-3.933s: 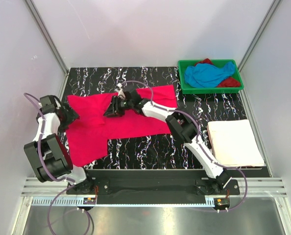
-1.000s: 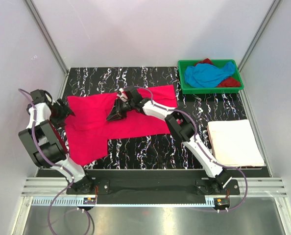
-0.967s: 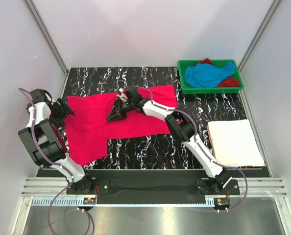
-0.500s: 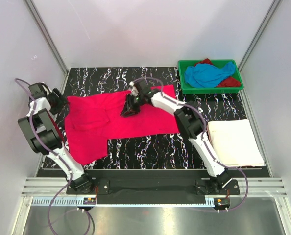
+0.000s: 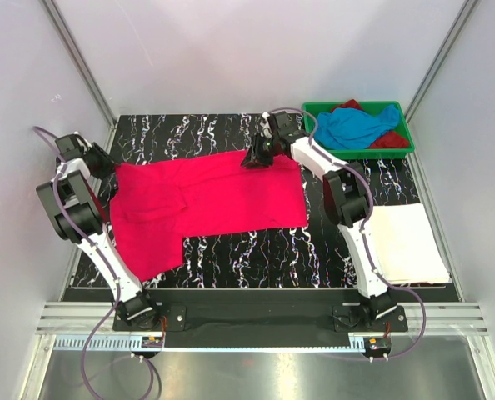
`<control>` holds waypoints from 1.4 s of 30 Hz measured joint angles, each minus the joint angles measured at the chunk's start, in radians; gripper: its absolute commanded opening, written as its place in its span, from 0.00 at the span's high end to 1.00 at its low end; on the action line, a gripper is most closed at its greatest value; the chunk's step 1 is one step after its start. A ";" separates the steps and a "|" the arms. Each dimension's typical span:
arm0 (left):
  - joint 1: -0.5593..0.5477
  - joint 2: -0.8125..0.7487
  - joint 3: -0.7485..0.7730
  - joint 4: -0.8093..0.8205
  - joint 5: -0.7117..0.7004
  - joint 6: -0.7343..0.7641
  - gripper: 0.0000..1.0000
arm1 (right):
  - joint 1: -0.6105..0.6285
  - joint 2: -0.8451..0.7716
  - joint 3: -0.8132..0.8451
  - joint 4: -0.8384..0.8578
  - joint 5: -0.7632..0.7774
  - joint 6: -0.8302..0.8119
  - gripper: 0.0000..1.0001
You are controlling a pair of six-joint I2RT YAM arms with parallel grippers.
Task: Fold and stack the t-shirts
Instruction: Fold the tshirt
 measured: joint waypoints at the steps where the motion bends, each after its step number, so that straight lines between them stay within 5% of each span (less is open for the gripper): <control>1: -0.001 0.013 0.014 0.000 0.002 -0.006 0.74 | -0.007 0.000 0.002 -0.005 0.011 -0.002 0.64; 4: -0.005 0.049 0.050 0.010 0.003 -0.028 0.97 | -0.033 0.007 0.019 -0.017 0.045 -0.013 0.65; 12: -0.014 0.113 0.135 0.015 -0.006 -0.113 1.00 | -0.109 0.095 0.195 -0.047 0.169 -0.086 0.64; 15: -0.023 0.151 0.191 -0.004 -0.022 -0.142 0.95 | -0.120 0.115 0.224 -0.050 0.232 -0.114 0.64; 21: -0.036 0.165 0.227 -0.042 -0.063 -0.178 0.53 | -0.140 0.197 0.333 -0.068 0.307 -0.164 0.62; 26: -0.036 0.166 0.228 -0.042 -0.058 -0.184 0.55 | -0.159 0.219 0.342 -0.073 0.351 -0.199 0.51; 42: -0.036 0.166 0.226 -0.035 -0.050 -0.196 0.63 | -0.160 0.192 0.335 -0.146 0.532 -0.395 0.48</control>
